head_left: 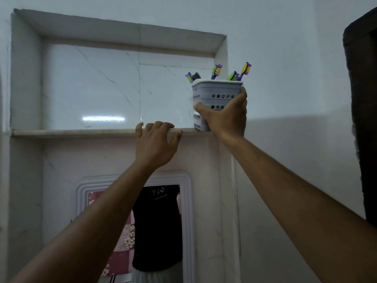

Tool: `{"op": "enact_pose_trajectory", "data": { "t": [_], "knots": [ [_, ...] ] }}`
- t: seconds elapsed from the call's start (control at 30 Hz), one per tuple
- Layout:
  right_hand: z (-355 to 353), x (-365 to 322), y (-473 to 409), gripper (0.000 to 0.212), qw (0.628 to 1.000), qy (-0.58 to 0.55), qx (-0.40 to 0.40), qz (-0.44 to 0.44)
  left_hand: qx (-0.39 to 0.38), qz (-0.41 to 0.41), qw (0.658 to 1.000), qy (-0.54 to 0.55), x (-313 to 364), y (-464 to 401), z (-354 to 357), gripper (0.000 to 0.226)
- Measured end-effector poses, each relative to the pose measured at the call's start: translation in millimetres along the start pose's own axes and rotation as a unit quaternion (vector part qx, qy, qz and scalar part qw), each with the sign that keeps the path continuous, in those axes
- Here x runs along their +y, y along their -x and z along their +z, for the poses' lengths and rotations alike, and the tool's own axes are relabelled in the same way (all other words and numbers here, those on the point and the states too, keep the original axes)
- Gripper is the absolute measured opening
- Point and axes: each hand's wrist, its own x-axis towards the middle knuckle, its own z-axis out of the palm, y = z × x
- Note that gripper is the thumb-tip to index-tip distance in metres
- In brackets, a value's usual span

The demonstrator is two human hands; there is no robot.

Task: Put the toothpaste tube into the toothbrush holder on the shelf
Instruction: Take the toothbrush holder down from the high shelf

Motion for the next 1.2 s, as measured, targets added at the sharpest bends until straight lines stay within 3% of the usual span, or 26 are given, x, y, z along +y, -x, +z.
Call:
{"op": "enact_pose_trajectory", "data": {
  "t": [0.23, 0.43, 0.63, 0.83, 1.2],
  "knots": [
    [-50, 2, 40, 0.119, 0.998, -0.043, 0.033, -0.031, 0.045, 0.013, 0.996, 0.072, 9, 18, -10, 0.051],
    [-82, 29, 110, 0.115, 0.996, -0.082, -0.020, -0.040, 0.053, 0.038, 0.989, 0.133, 28, 63, -15, 0.049],
    [-104, 79, 200, 0.113, 0.988, -0.135, -0.063, 0.032, -0.029, -0.001, 0.985, 0.169, 15, 159, 0, 0.052],
    [-133, 132, 307, 0.111, 0.976, -0.113, -0.123, 0.143, -0.101, -0.073, 0.971, 0.205, -6, 310, 20, 0.042],
    [-183, 201, 501, 0.114, 0.914, 0.002, -0.253, 0.316, -0.277, -0.265, 0.895, 0.229, -20, 555, 27, 0.038]
  ]
}}
